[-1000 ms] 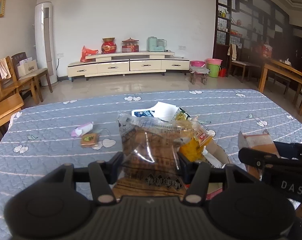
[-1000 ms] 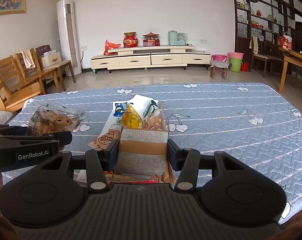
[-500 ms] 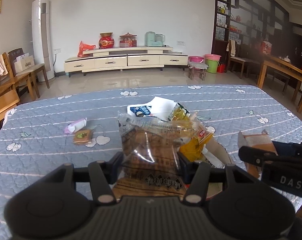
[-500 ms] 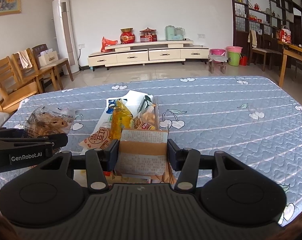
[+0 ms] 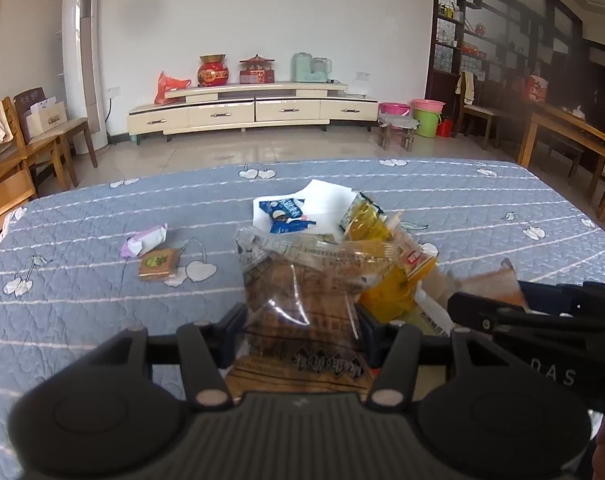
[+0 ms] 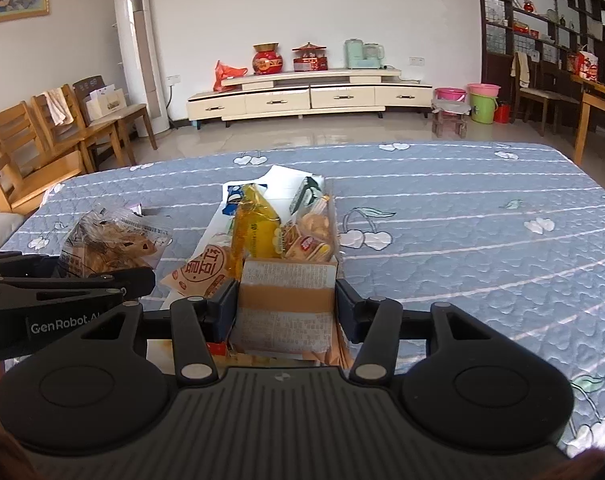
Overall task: Organize snacks
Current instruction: 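Lower and release the pastry bag with the left gripper while the right gripper releases the box in the tray, then move both grippers back toward the last snacks on the bed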
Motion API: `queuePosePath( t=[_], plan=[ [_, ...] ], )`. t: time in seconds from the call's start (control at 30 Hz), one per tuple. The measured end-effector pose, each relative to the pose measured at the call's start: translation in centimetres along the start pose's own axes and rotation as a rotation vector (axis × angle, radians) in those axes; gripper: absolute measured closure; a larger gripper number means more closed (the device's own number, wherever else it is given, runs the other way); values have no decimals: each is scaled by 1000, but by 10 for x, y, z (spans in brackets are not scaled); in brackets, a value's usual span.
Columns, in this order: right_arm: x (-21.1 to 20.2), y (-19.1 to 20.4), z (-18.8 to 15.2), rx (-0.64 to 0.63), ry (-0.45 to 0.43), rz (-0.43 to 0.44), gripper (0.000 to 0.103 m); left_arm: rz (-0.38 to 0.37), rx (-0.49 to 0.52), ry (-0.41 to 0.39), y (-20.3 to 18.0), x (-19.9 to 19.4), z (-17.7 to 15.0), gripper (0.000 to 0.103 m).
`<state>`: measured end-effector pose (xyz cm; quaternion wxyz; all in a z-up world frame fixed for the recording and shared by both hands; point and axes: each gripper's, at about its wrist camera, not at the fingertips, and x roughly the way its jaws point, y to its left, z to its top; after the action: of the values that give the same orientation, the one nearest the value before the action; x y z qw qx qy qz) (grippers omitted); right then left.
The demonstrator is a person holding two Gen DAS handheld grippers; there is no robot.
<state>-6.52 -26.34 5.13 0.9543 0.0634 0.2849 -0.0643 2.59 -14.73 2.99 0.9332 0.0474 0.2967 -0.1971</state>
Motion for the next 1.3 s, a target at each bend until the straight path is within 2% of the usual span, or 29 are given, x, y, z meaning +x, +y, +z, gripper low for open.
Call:
queuePosePath(
  t=[0.07, 0.13, 0.5, 0.53, 0.57, 0.63, 0.87, 1.07, 1.3],
  plan=[
    [3, 0, 1, 3, -9, 16, 36, 1, -1, 5, 0, 2, -1, 47],
    [2, -1, 1, 7, -20, 14, 18, 0, 1, 9, 0, 5, -2, 47],
    [-21, -18, 5, 46, -109, -58, 17, -46, 12, 1, -14, 15, 2, 47],
    [-23, -18, 6, 50, -115, -60, 17, -54, 15, -5, -16, 14, 4, 43],
    [-23, -19, 6, 51, -119, -62, 16, -57, 14, 3, -16, 14, 5, 33],
    [-25, -17, 7, 50, -125, -69, 15, -65, 12, -16, -15, 11, 5, 25],
    [-22, -6, 8, 26, -139, -53, 13, -14, -23, -44, 3, -4, 12, 23],
    [-19, 9, 11, -11, -141, -27, 8, 87, -34, -59, 20, -20, 17, 19],
    [-13, 26, 12, -37, -124, 16, 6, 154, -59, -82, 43, -35, 17, 16]
  ],
)
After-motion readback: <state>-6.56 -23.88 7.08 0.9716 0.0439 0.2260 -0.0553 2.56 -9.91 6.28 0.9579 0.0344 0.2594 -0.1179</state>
